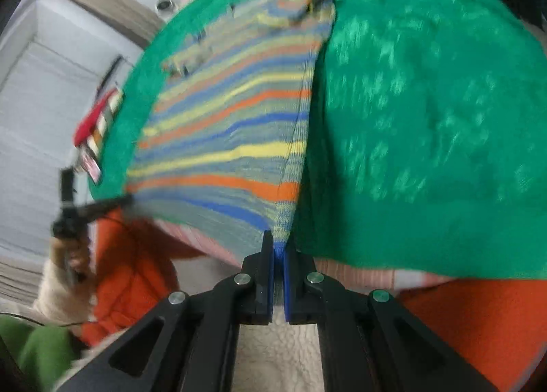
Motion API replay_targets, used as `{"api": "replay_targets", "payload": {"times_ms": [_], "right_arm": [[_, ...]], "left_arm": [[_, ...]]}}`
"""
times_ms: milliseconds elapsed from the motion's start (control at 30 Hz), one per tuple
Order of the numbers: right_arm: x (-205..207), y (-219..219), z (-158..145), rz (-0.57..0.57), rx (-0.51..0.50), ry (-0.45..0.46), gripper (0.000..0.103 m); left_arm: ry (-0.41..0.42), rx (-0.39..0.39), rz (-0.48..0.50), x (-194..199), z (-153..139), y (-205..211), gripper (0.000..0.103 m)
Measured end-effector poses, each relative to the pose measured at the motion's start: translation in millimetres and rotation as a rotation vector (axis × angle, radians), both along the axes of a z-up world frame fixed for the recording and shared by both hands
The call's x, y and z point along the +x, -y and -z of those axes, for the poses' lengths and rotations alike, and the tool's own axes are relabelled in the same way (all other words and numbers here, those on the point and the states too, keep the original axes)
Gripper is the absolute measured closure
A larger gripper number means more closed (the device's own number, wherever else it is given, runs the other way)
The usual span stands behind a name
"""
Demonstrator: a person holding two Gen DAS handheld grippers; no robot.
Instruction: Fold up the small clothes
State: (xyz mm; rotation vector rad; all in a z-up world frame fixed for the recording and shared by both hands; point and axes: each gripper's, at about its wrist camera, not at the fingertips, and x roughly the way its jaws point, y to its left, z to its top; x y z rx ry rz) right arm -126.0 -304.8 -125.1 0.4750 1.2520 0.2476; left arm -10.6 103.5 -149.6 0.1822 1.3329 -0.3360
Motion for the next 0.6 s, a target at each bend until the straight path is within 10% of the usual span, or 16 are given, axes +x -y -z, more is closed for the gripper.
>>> {"api": "replay_targets", "payload": {"times_ms": [167, 333, 433, 600], "right_arm": [[15.4, -1.9, 63.8, 0.030, -0.094, -0.144, 0.099], [20.5, -0.8, 59.2, 0.032, -0.090, -0.142, 0.094], [15.0, 7.3, 45.2, 0.018, -0.126, -0.145, 0.066], [35.6, 26.2, -43.5, -0.032, -0.467, 0.074, 0.054]], "left_arm": [[-0.019, 0.082, 0.013, 3.3, 27.8, 18.9, 0.100], [-0.001, 0.065, -0.020, 5.9, 24.7, 14.1, 0.094], [0.053, 0.039, -0.029, -2.5, -6.2, -0.8, 0.064], [0.274, -0.055, -0.097, 3.0, -70.4, -13.8, 0.027]]}}
